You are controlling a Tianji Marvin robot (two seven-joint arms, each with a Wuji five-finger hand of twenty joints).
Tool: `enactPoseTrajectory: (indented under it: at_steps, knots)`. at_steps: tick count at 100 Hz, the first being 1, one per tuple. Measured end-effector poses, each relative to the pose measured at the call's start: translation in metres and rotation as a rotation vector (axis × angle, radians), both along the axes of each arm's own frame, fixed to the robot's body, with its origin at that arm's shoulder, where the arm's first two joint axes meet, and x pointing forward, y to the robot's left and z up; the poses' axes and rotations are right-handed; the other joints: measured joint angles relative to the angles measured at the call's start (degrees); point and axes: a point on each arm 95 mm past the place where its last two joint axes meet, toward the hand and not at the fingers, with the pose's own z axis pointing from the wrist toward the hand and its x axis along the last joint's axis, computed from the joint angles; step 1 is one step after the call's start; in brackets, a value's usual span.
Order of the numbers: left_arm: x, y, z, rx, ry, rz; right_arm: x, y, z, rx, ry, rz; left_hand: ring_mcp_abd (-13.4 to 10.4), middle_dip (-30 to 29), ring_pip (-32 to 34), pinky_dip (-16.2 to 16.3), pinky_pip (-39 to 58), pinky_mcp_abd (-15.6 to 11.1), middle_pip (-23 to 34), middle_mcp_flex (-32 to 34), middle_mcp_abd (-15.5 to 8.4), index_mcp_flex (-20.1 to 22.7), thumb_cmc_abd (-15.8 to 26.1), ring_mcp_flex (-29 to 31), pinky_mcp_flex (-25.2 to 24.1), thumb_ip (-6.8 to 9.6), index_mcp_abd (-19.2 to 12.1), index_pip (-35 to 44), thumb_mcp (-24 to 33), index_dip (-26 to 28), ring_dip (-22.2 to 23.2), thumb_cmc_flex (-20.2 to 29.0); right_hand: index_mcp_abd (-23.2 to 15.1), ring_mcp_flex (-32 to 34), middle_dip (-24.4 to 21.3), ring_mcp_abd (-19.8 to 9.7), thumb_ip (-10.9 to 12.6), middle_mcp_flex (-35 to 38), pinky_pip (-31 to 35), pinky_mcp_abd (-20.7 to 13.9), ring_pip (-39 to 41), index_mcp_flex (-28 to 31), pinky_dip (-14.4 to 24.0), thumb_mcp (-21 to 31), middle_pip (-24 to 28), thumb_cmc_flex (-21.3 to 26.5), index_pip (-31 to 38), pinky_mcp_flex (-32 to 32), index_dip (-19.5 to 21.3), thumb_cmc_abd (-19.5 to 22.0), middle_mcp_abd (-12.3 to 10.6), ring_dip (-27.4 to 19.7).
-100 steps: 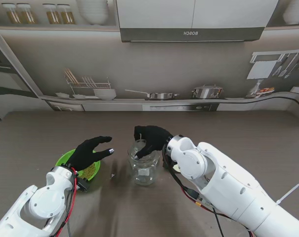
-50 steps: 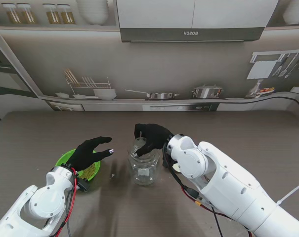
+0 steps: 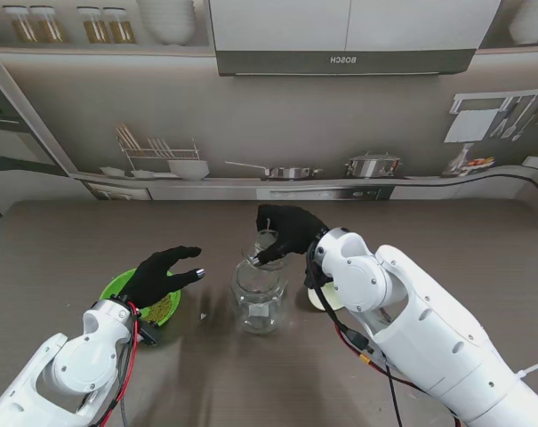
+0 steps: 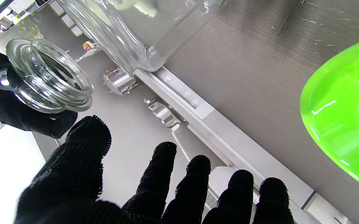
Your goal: Pour mung beans into a glass jar with a funnel
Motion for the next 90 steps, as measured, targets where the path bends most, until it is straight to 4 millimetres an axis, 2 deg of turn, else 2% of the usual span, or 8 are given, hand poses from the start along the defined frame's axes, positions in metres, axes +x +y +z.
enactPoseTrajectory:
  at_steps: [32, 90]
  knots:
    - [0.001, -0.001, 0.000, 0.002, 0.002, -0.006, 0.001, -0.057, 0.010, -0.055, 0.000, -0.116, 0.00, 0.00, 0.00, 0.00, 0.00, 0.00, 0.00, 0.00, 0.00, 0.00, 0.00, 0.00, 0.00, 0.00, 0.00, 0.00, 0.00, 0.00, 0.00, 0.00, 0.00, 0.00, -0.04, -0.02, 0.00, 0.11, 0.00, 0.00, 0.04, 0.00, 0.00, -0.04, 0.00, 0.00, 0.02, 0.00, 0.00, 0.00, 0.01, 0.00]
    - [0.003, -0.004, -0.002, 0.005, 0.009, -0.017, -0.004, -0.174, -0.013, -0.265, 0.043, -0.343, 0.00, 0.00, 0.00, 0.00, 0.00, 0.00, 0.00, 0.00, 0.00, 0.00, 0.00, 0.00, 0.00, 0.00, 0.00, 0.00, 0.00, 0.00, 0.00, 0.00, 0.00, 0.00, -0.06, -0.08, 0.00, 0.41, 0.00, 0.00, 0.07, 0.00, 0.00, -0.19, -0.29, 0.00, 0.07, 0.00, 0.00, 0.00, 0.01, 0.20]
